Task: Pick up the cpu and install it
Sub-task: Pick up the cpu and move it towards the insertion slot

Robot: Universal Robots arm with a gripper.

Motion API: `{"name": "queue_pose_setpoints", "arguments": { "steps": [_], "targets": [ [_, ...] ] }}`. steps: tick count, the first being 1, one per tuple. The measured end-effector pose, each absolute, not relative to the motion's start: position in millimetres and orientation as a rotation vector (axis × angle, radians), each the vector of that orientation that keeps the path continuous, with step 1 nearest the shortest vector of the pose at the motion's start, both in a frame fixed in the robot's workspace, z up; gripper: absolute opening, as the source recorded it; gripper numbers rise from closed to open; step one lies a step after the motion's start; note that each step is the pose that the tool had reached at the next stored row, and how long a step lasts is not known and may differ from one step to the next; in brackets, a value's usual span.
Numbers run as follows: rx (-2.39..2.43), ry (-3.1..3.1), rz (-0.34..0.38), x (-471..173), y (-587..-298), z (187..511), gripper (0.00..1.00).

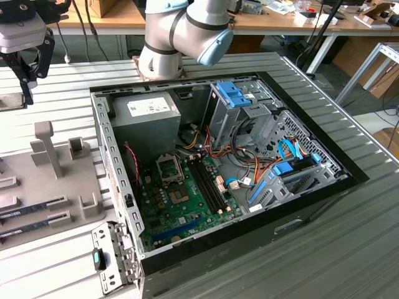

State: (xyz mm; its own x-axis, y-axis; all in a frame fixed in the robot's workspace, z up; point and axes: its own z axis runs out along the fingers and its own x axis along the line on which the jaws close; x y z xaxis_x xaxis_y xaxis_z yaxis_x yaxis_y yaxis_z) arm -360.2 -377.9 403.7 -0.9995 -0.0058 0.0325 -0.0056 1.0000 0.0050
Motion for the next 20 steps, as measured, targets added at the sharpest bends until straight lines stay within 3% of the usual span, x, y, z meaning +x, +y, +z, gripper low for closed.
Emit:
{"name": "queue_pose_setpoints", "arguments": {
  "steps": [20],
  "targets": [
    [0.009, -3.109, -0.008, -349, -378, 403, 0.47]
  ]
}}
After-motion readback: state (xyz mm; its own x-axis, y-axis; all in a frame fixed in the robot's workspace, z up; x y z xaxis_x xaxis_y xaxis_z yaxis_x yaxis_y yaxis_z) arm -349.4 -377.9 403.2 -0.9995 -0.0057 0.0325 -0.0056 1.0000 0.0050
